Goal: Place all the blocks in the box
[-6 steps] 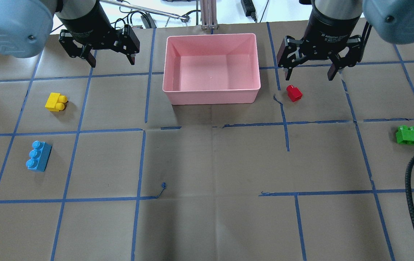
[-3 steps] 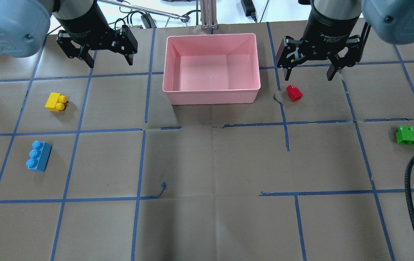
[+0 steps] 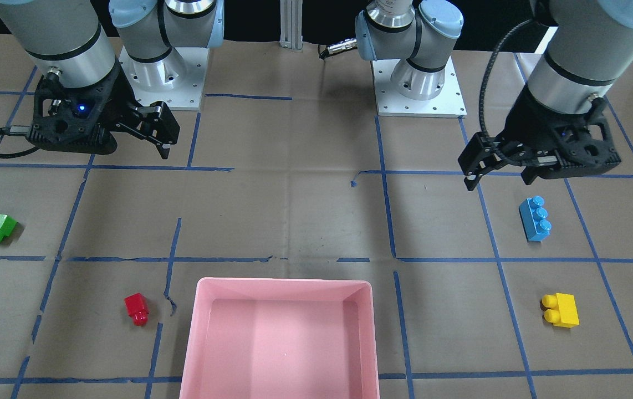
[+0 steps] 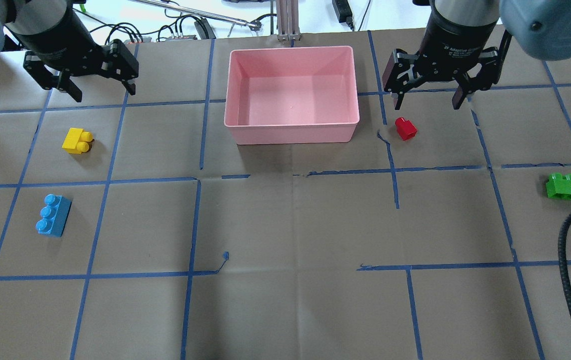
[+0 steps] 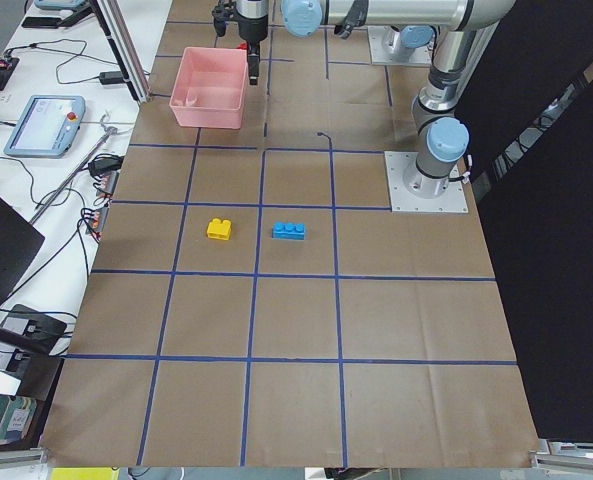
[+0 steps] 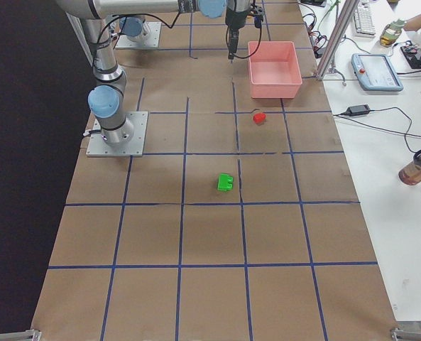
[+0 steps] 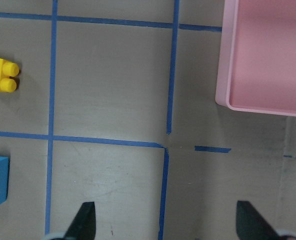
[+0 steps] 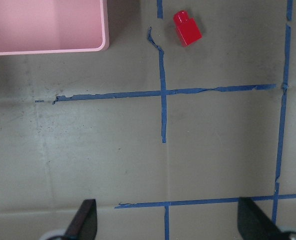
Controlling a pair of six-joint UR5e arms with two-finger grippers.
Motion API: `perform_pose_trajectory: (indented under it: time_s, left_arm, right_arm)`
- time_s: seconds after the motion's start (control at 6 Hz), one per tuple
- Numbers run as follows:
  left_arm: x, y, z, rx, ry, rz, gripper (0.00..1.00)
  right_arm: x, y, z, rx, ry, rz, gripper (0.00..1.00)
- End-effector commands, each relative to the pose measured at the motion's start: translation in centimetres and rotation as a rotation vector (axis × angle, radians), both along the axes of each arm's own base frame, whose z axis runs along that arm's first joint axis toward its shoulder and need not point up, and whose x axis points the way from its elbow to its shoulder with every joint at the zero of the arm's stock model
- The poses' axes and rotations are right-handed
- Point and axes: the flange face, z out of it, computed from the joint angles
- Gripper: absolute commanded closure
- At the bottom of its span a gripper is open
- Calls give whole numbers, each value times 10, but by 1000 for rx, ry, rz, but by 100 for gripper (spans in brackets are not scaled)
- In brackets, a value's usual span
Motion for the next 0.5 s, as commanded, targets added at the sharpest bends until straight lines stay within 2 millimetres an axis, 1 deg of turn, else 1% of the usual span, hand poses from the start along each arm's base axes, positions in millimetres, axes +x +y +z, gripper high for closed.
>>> perform_pose_trajectory:
  time_s: [0.0, 0.17, 0.33]
  left_arm:
    - [69, 11, -27, 65, 3, 52, 1]
    - [122, 16, -57, 111, 23, 52, 1]
    - [154, 16, -80, 115, 26, -69, 1]
  right_arm:
    - [-67, -17, -3, 1, -13, 85, 0]
    - [-118, -24, -5, 3, -16, 64, 0]
    - [-167, -23, -5, 9, 2, 0, 0]
